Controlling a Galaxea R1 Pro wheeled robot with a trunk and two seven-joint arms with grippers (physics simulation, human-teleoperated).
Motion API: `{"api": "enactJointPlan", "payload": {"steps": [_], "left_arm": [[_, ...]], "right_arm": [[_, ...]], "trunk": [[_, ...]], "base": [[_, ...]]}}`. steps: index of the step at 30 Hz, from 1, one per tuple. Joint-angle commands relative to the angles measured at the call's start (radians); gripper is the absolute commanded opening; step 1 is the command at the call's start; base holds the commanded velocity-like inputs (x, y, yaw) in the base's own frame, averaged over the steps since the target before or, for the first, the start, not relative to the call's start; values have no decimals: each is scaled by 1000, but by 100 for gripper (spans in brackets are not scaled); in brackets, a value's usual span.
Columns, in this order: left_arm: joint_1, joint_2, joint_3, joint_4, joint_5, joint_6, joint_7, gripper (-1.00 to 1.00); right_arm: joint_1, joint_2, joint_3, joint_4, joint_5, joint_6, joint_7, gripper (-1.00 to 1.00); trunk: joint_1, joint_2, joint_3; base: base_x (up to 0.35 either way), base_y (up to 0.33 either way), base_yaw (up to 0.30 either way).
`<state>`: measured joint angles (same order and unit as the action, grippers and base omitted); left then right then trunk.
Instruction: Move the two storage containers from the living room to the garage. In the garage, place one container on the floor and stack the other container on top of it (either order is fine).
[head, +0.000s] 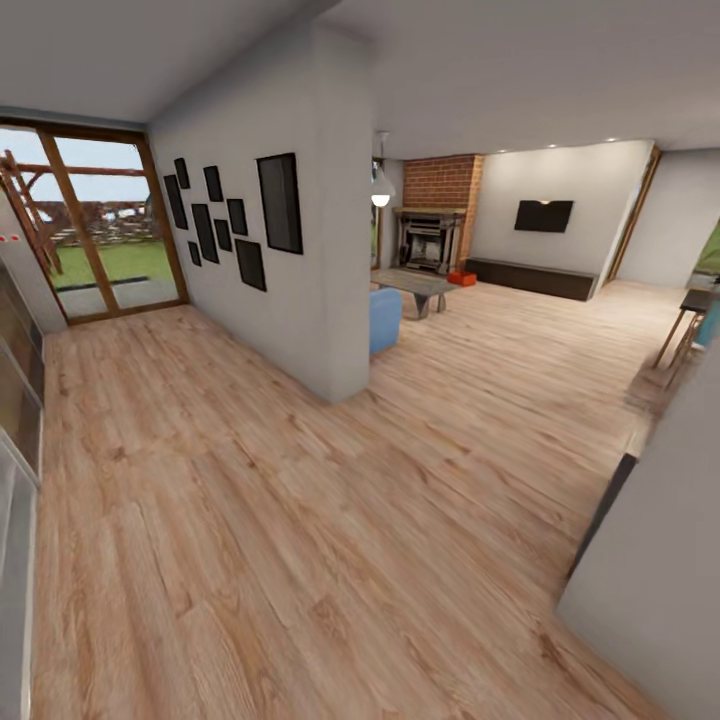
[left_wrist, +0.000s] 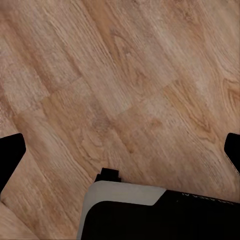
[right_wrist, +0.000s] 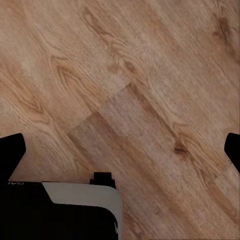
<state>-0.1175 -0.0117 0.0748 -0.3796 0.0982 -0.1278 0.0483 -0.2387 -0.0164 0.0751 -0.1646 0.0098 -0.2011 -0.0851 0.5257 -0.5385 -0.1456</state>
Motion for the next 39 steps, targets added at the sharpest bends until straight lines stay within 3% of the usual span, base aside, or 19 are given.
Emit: {"api": "enactJointPlan", "payload": {"steps": [1, 17, 33, 39], "left_arm": [[-1, -1, 2, 1, 9, -3, -1, 100], [-1, -1, 2, 1, 9, -3, -1, 100], [-1, -1, 2, 1, 9, -3, -1, 100], [-1, -1, 2, 1, 9, -3, -1, 100]], "right_arm": [[-1, 0, 8, 1, 1, -2, -6, 100], [-1, 0, 8, 1, 1, -2, -6, 100], [-1, 0, 8, 1, -1, -2, -6, 100], [-1, 0, 8, 1, -1, -2, -6, 100]], "trunk": [[1, -1, -2], [1, -1, -2], [1, -1, -2], [1, -1, -2]], "base": [[327, 0, 132], [327, 0, 4], [325, 78, -243], [302, 178, -62]]}}
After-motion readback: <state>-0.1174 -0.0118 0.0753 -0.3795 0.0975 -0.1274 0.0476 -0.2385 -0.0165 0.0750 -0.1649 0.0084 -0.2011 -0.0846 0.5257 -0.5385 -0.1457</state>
